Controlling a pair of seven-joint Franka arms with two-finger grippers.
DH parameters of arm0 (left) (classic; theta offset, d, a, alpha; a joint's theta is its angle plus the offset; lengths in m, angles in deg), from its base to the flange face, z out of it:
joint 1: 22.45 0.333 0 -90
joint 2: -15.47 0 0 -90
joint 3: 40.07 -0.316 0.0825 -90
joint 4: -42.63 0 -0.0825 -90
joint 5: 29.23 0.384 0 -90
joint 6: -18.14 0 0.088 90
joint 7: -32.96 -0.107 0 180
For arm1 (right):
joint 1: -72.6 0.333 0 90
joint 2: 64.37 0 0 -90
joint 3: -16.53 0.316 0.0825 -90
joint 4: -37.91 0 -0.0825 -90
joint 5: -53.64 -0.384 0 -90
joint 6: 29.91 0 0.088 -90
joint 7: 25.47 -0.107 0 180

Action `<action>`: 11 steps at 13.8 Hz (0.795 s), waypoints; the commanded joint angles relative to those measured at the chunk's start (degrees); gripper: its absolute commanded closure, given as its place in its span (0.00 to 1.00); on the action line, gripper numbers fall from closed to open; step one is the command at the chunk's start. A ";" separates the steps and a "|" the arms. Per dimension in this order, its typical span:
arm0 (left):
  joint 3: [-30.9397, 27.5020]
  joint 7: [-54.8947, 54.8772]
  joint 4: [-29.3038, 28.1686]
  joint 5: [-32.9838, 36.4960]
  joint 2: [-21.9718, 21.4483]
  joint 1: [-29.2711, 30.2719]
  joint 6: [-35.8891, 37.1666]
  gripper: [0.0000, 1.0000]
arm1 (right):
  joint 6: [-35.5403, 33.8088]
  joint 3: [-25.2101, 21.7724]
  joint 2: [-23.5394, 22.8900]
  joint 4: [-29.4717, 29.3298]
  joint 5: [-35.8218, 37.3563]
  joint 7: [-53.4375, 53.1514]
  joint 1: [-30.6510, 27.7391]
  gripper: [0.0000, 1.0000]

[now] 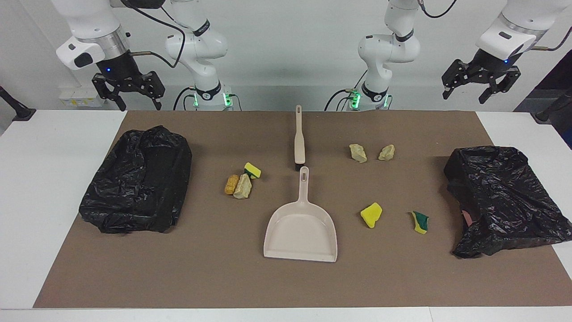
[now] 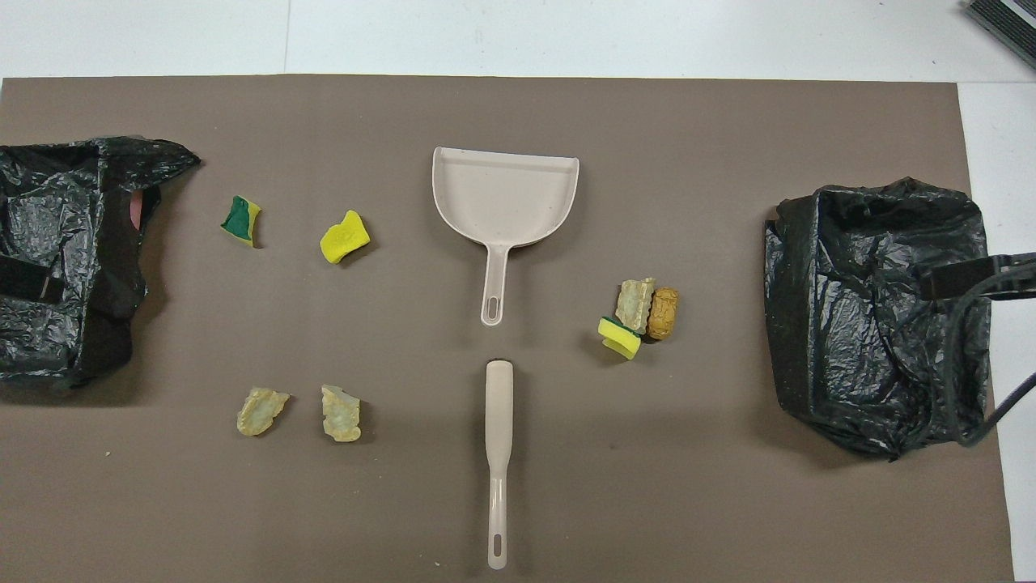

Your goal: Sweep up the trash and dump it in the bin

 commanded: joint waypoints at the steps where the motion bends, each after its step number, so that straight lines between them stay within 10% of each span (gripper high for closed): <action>1: 0.06 0.74 -3.09 0.42 -2.41 -0.98 -0.16 0.00 | -0.35 0.25 0.58 0.68 -0.48 1.08 -0.38 0.00; 8: 6.38 4.51 -9.41 0.33 -6.45 -0.89 -1.56 0.00 | -0.43 0.25 0.58 0.68 -0.48 1.08 -0.38 0.00; 11: 11.38 9.51 -20.36 0.07 -13.03 -0.89 -7.87 0.00 | -0.43 0.25 0.66 0.95 -0.48 1.08 -0.38 0.00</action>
